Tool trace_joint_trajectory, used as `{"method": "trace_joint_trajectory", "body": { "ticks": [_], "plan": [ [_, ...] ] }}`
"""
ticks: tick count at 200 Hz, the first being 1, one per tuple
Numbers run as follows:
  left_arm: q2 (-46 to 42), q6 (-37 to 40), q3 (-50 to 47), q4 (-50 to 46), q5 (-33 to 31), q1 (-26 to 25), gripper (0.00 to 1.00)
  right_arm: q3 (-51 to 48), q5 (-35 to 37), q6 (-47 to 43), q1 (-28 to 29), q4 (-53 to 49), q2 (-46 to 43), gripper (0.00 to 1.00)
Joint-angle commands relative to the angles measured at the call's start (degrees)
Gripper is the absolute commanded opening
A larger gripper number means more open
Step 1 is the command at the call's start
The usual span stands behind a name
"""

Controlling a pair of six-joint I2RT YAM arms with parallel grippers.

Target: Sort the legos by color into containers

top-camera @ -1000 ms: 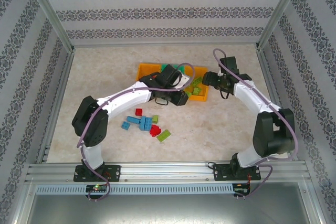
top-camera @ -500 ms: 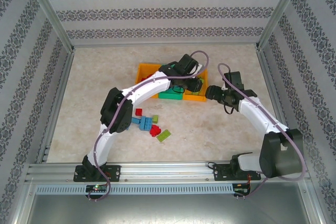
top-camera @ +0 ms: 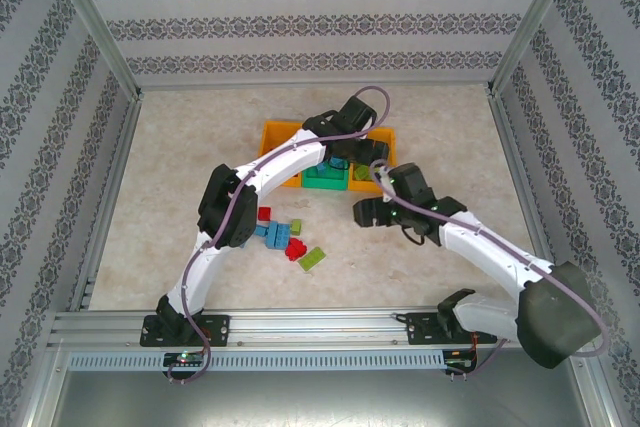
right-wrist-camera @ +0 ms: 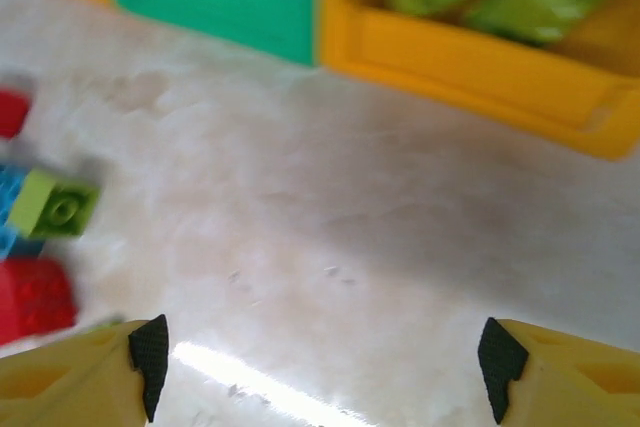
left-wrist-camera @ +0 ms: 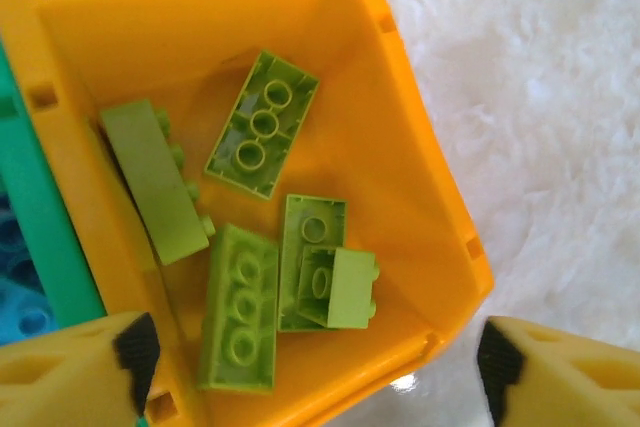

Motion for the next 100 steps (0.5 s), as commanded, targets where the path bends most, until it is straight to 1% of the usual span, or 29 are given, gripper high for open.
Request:
{"method": "trace_joint_trajectory", "body": {
  "ticks": [1, 7, 19, 34, 55, 80, 100],
  "plan": [
    [-3.73, -1.13, 0.45, -2.02, -1.82, 0.34, 0.95, -1.26, 4.78, -1.26, 8.71, 2.64, -1.15, 0.89],
    [-4.69, -1.14, -0.1, -1.88, -2.18, 0.32, 1.0, -1.3, 6.46, -1.13, 11.48, 2.68, -0.98, 0.92],
    [-6.63, -1.23, -1.44, -1.49, -3.24, 0.28, 1.0, -1.26, 8.06, 0.09, 15.75, 2.98, 0.12, 0.98],
    [-9.43, -1.08, -3.49, -0.87, -4.95, 0.28, 1.0, -1.23, 8.35, 1.9, 20.39, 4.58, 2.7, 0.98],
    [-13.81, -0.28, -7.27, -0.14, -7.91, 0.41, 1.0, -0.13, 11.24, 3.38, 26.96, 6.69, 7.36, 0.98],
    [-20.02, -0.36, -14.18, 1.66, -11.71, 1.03, 0.99, 3.13, 16.58, 3.65, 32.27, 6.62, 13.11, 0.98],
    [-25.91, -1.64, -21.98, 5.35, -11.84, 2.61, 0.99, 4.82, 18.61, 4.03, 34.42, 7.32, 17.19, 0.98]
  ]
}}
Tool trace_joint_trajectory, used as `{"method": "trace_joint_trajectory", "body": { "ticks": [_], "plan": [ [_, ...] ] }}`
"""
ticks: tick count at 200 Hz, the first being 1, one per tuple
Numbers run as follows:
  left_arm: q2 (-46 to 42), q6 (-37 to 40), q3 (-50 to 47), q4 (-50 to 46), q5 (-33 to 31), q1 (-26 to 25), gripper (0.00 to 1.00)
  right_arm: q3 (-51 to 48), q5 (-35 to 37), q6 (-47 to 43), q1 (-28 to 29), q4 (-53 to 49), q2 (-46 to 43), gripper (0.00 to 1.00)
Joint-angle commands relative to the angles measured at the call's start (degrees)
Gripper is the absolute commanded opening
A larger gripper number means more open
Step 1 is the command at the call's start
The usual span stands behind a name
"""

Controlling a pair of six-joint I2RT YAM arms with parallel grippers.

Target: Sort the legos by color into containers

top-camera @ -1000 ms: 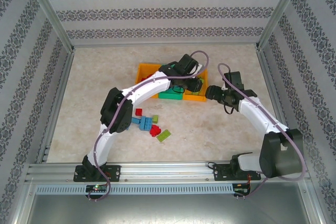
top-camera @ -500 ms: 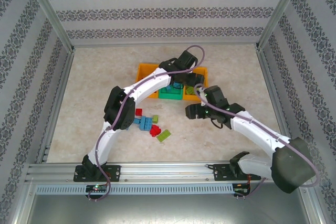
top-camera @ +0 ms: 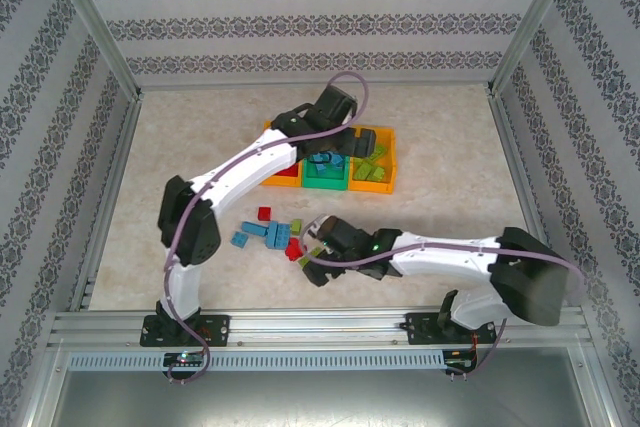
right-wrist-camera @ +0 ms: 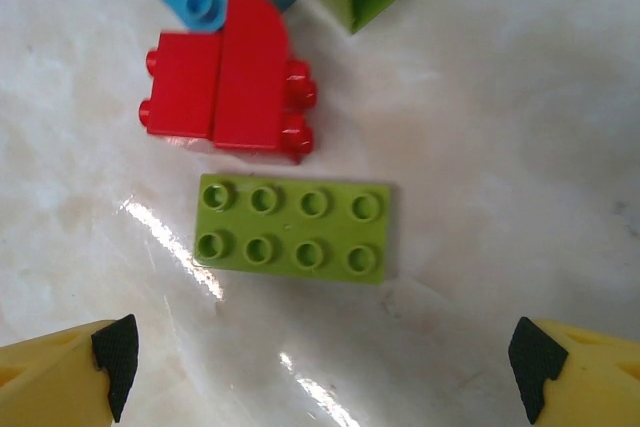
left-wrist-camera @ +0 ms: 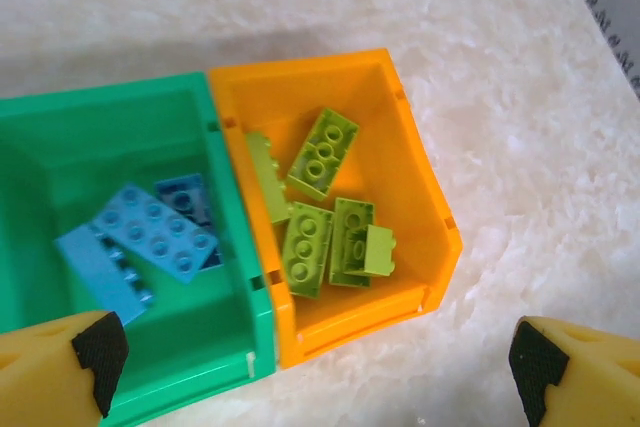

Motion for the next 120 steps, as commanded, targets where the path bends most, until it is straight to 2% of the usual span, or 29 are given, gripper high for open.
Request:
{"method": "trace_joint_trajectory", "body": {
  "ticks": [1, 39, 77, 102, 120],
  "plan": [
    [-6.12, -1.14, -7.37, 3.94, -3.28, 2.26, 1.0, 3.2, 6.01, 1.45, 2.06, 2.02, 3.28, 0.98],
    [-14.91, -2.08, -18.86, 5.56, -3.87, 5.01, 1.0, 5.11, 4.49, 2.85, 3.53, 4.01, 9.63, 0.98],
    [-21.92, -2.77, -26.85, 5.75, -5.91, 5.91, 0.99, 8.72, 5.19, 2.83, 3.79, 1.54, 16.18, 0.98],
    [-25.57, -3.22, -30.46, 5.8, -7.07, 6.45, 0.99, 10.44, 6.64, 3.31, 3.86, -1.19, 18.67, 0.9],
    [-28.19, -3.59, -32.82, 5.73, -7.82, 6.97, 0.99, 9.98, 7.82, 3.77, 3.83, -2.77, 18.99, 0.8]
  ]
}}
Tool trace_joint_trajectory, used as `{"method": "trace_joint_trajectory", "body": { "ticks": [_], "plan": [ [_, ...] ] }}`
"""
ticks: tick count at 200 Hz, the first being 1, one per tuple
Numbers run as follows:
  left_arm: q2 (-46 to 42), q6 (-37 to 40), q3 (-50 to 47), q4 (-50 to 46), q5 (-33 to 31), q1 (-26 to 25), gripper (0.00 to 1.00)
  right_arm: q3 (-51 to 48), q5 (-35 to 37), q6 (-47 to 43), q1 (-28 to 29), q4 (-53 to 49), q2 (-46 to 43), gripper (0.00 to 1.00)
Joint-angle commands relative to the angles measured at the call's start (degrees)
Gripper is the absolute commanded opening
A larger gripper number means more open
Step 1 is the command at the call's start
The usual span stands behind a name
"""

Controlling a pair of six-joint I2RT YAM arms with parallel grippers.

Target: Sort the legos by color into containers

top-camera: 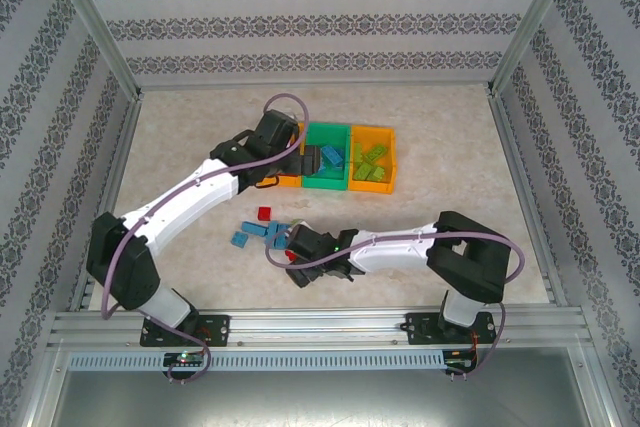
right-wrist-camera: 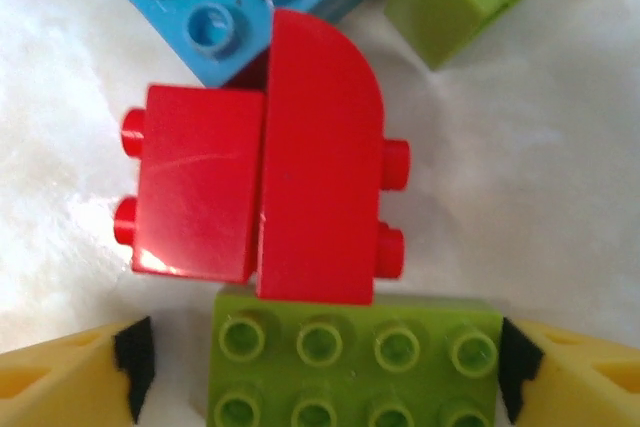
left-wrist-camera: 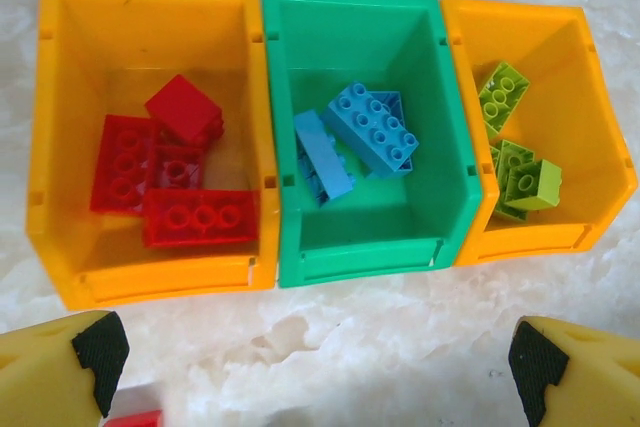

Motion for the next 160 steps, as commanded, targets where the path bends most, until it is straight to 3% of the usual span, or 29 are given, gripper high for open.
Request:
{"method": "trace_joint_trajectory", "body": {
  "ticks": [1, 16, 75, 160],
  "plan": [
    [-4.2, -1.56, -2.44, 1.25, -2.65, 1.18, 0.99, -0.02, 2.58, 1.19, 0.36, -2.84, 2.16, 0.79],
    [-5.97, -1.74, -4.1, 1.28, -2.82, 1.56, 0.99, -1.15, 2.84, 1.73, 0.06, -3.55, 1.61, 0.74],
    [-10.0, -2.69, -9.37, 0.42, -3.8, 2.37, 0.99, -6.77, 3.94, 2.31, -4.66, -5.82, -3.95, 0.71],
    [-10.0, -3.39, -12.28, 0.64, -2.65, 2.42, 0.99, -9.65, 0.88, 2.54, -20.85, -8.07, -16.94, 0.7]
  ]
}}
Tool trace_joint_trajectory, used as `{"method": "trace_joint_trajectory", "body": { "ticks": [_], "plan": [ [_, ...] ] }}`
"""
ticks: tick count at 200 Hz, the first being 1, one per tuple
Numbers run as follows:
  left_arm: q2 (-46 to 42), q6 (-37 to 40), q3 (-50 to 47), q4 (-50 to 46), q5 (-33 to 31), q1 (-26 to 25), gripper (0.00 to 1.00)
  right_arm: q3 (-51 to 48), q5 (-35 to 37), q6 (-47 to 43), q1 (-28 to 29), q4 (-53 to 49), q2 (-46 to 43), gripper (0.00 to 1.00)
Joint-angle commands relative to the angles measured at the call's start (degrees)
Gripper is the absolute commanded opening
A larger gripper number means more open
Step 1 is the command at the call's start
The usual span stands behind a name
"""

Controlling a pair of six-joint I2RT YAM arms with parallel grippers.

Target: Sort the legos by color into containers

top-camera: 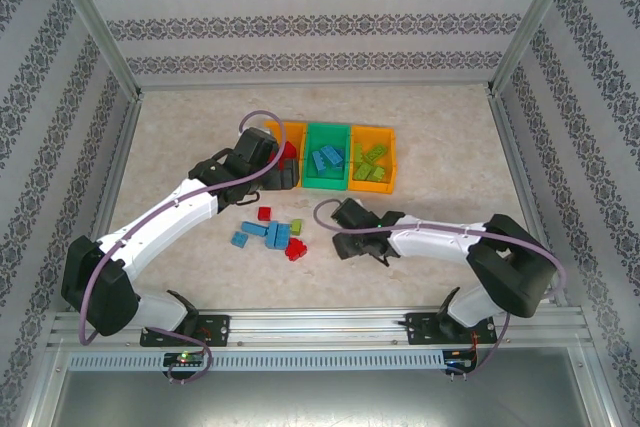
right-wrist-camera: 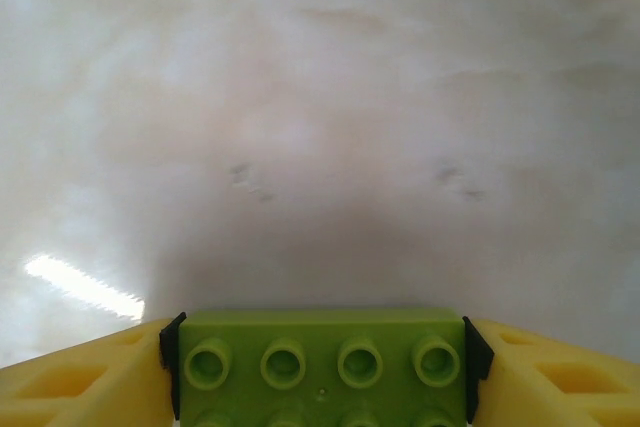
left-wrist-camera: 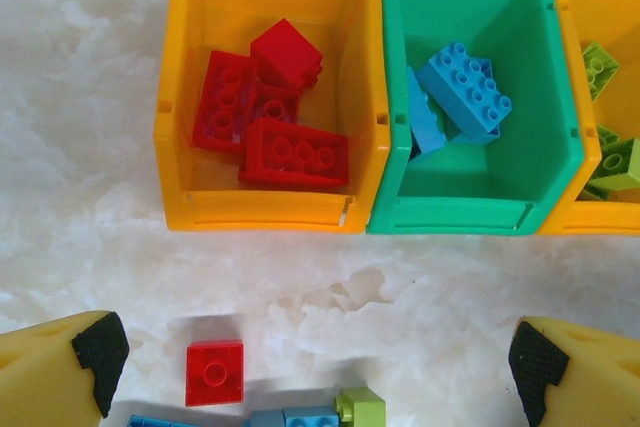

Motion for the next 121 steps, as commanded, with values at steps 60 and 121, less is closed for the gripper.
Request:
{"method": "trace_joint_trajectory", "body": {
  "ticks": [60, 121],
  "plan": [
    [-1.03, 0.55, -3.71, -0.61, 2.35, 0.25, 1.0, 10.96, -3.38, -4.88, -14.18, -5.81, -5.82, 0.69],
    [3.21, 3.42, -3.64, -3.49, 3.82, -3.9, 1.0, 25.06, -5.69, -7.65, -23.76, -6.51, 6.21, 0.69]
  ]
}}
